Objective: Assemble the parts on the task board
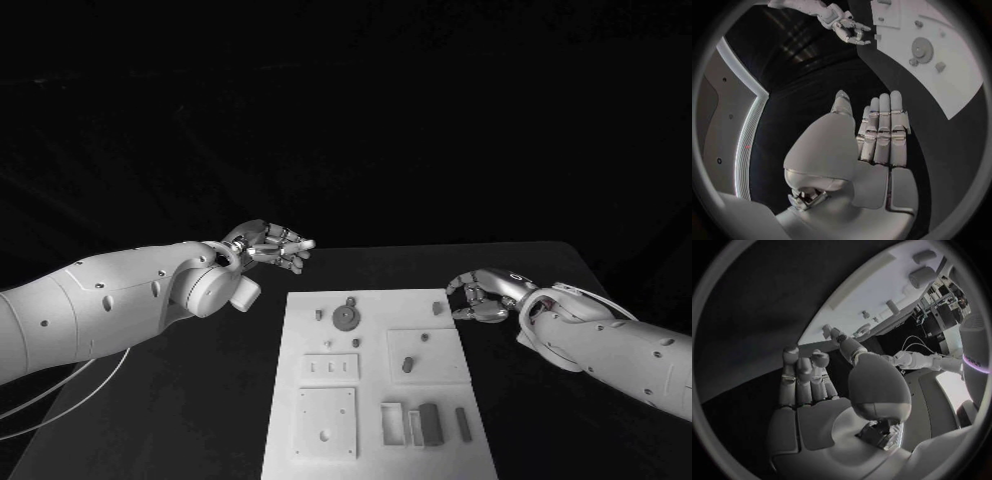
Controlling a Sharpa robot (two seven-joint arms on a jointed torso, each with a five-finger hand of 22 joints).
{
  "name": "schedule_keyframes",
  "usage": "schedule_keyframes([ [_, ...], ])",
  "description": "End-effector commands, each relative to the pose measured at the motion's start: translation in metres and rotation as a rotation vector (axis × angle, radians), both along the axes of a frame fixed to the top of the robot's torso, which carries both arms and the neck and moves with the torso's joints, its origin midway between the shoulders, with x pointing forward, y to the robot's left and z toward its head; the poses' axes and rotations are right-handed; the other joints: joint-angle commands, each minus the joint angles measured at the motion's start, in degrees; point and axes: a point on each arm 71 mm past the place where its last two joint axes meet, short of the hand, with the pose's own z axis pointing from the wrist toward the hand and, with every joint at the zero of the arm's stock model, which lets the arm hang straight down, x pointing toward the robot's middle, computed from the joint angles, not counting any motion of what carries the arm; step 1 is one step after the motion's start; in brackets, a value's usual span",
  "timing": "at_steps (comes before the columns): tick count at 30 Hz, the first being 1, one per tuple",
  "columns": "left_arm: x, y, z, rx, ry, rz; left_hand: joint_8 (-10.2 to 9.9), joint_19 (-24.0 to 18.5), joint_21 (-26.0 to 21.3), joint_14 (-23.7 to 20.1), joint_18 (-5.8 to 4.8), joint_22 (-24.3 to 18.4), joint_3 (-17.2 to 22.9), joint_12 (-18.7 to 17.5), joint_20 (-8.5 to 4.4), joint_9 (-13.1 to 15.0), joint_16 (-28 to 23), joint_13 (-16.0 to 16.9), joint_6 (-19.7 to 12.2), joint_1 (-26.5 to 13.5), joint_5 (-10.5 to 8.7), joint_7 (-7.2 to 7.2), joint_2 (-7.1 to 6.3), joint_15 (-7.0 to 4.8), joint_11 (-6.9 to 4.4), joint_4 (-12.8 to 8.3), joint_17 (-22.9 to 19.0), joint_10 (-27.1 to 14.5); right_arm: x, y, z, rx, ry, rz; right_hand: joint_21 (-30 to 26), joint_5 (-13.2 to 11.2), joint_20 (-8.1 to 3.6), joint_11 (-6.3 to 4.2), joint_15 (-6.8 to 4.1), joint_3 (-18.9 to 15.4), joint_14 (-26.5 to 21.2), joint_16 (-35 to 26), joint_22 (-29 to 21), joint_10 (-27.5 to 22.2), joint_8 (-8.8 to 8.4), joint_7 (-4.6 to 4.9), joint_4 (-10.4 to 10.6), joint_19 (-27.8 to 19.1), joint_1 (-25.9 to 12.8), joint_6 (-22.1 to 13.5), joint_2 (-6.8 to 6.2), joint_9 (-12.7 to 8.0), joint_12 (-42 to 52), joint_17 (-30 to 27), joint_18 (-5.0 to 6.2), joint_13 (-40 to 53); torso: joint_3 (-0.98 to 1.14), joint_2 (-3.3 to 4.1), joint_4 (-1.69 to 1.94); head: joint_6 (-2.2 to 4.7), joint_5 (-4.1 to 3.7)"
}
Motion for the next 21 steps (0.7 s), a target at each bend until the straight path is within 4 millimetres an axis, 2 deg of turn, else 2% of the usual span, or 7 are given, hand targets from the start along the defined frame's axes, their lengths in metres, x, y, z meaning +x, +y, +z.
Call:
schedule_keyframes([
  [1,-0.001,-0.003,0.001,-0.019,-0.003,-0.028,-0.4,-0.4,-0.2,-0.1,0.68,0.1,-0.1,-0.2,0.15,0.0,-0.2,0.1,-0.2,0.6,-0.22,0.37,-0.02,0.46,0.19,-0.1,0.1,-0.1,-0.001,0.004,-0.003,0.017,-0.030,0.022,-0.1,0.2,0.08,-0.21,-0.06,-0.3,-0.3,0.0,0.3,-0.2,0.08,0.00,0.0,-0.2,0.6,-0.4,0.12,0.1,-0.1,0.0,1.20,0.1,0.05,0.03,0.06,-0.19,0.08],
  [2,-0.001,-0.003,0.001,-0.019,-0.003,-0.028,-0.4,-0.4,-0.2,-0.1,0.68,0.1,-0.1,-0.2,0.15,0.0,-0.2,0.1,-0.2,0.6,-0.22,0.38,-0.03,0.46,0.19,-0.1,0.1,-0.1,-0.001,0.004,-0.004,0.019,-0.029,0.020,0.0,0.2,0.08,-0.19,-0.09,-0.4,-0.2,0.1,0.3,-0.2,0.10,0.03,0.0,-0.1,0.7,-0.5,0.17,0.1,0.0,0.1,1.20,0.1,0.11,0.04,0.04,-0.19,0.12],
  [4,-0.001,-0.003,0.001,-0.019,-0.003,-0.029,-0.4,-0.4,-0.2,-0.1,0.68,0.1,-0.1,-0.2,0.15,0.0,-0.2,0.1,-0.2,0.6,-0.22,0.38,-0.03,0.46,0.20,-0.1,0.1,-0.1,0.000,0.005,-0.006,0.022,-0.029,0.016,0.1,0.2,0.09,-0.14,-0.10,-0.4,-0.2,0.2,0.3,-0.1,0.13,0.09,0.1,0.0,0.7,-0.5,0.26,0.1,0.1,0.1,1.20,0.2,0.09,0.05,0.01,-0.26,0.23],
  [10,-0.001,-0.006,0.001,-0.020,-0.004,-0.031,-0.4,-0.4,-0.2,0.0,0.67,0.1,-0.1,-0.3,0.17,0.0,-0.2,0.1,-0.2,0.6,-0.22,0.42,0.02,0.47,0.22,0.0,0.1,-0.1,0.000,0.010,-0.010,0.024,-0.028,0.016,0.2,0.2,0.08,-0.01,-0.05,-0.5,-0.1,0.5,0.4,0.0,0.28,0.22,0.2,0.2,0.6,-0.4,0.68,0.2,0.4,0.2,1.20,0.4,-0.07,0.04,0.16,-0.41,0.16],
  [13,-0.002,-0.007,0.001,-0.021,0.000,-0.036,-0.5,-0.4,-0.2,0.0,0.67,0.1,-0.1,-0.3,0.17,0.0,-0.3,0.1,-0.3,0.6,-0.22,0.44,0.06,0.47,0.23,0.0,0.1,-0.1,0.001,0.012,-0.012,0.026,-0.023,0.013,0.3,0.2,0.07,0.03,-0.02,-0.6,0.0,0.6,0.4,0.0,0.33,0.27,0.3,0.3,0.5,-0.4,0.90,0.2,0.5,0.2,1.20,0.4,-0.03,0.06,-0.01,-0.47,0.32],
  [16,-0.002,-0.007,0.001,-0.022,0.000,-0.039,-0.5,-0.4,-0.2,0.0,0.66,0.1,-0.1,-0.3,0.18,0.0,-0.3,0.1,-0.3,0.5,-0.22,0.47,0.13,0.48,0.25,0.0,0.1,-0.1,0.002,0.014,-0.015,0.024,-0.017,0.009,0.4,0.2,0.06,0.07,0.00,-0.6,0.0,0.7,0.4,0.1,0.37,0.32,0.3,0.3,0.4,-0.4,1.00,0.2,0.5,0.3,1.20,0.5,0.01,0.06,-0.12,-0.87,0.46],
  [21,-0.003,-0.008,0.002,-0.025,0.000,-0.043,-0.5,-0.4,-0.2,0.0,0.66,0.1,-0.1,-0.4,0.18,0.0,-0.3,0.1,-0.3,0.4,-0.22,0.48,0.26,0.48,0.26,0.0,0.2,-0.1,0.004,0.014,-0.018,0.019,-0.013,0.002,0.4,0.3,0.03,0.19,0.08,-0.6,0.0,0.8,0.5,0.1,0.53,0.44,0.3,0.4,0.4,-0.1,1.30,0.3,0.6,0.3,1.20,0.5,-0.07,0.08,0.18,-1.06,0.44],
])
